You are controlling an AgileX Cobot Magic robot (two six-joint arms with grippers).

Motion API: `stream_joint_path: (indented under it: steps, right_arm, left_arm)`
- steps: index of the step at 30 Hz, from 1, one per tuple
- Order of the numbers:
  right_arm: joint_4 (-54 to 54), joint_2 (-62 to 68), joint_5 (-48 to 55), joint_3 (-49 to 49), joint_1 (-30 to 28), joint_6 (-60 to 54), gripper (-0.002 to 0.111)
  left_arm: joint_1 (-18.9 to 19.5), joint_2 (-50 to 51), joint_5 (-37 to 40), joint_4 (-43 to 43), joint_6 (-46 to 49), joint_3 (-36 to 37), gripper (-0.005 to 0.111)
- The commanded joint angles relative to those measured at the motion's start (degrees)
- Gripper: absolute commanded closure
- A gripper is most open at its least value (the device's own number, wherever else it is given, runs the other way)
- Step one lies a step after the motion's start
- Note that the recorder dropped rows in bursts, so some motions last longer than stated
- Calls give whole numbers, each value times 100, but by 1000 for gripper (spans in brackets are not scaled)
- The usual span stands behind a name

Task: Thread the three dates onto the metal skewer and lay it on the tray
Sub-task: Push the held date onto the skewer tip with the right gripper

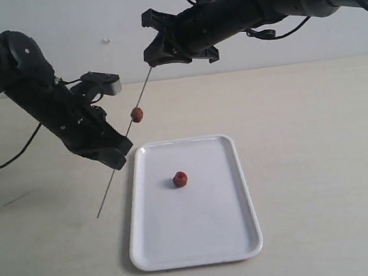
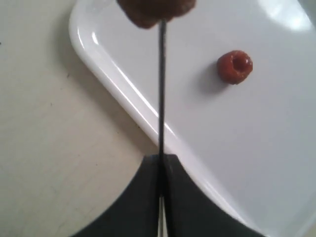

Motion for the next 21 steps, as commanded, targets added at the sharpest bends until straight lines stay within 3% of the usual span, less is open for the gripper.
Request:
stream_joint_path:
  steps: [1, 7, 21]
  right_arm:
    - [-32, 37, 357, 11, 192, -94, 96]
    - [-162, 37, 511, 11, 358, -137, 96]
    - [-501, 37, 581, 11, 522, -161, 96]
  left_arm:
    - [14, -46, -690, -372, 19, -40, 107]
    - [14, -46, -1099, -451, 28, -40, 107]
    - [4, -136, -1180, -492, 28, -40, 107]
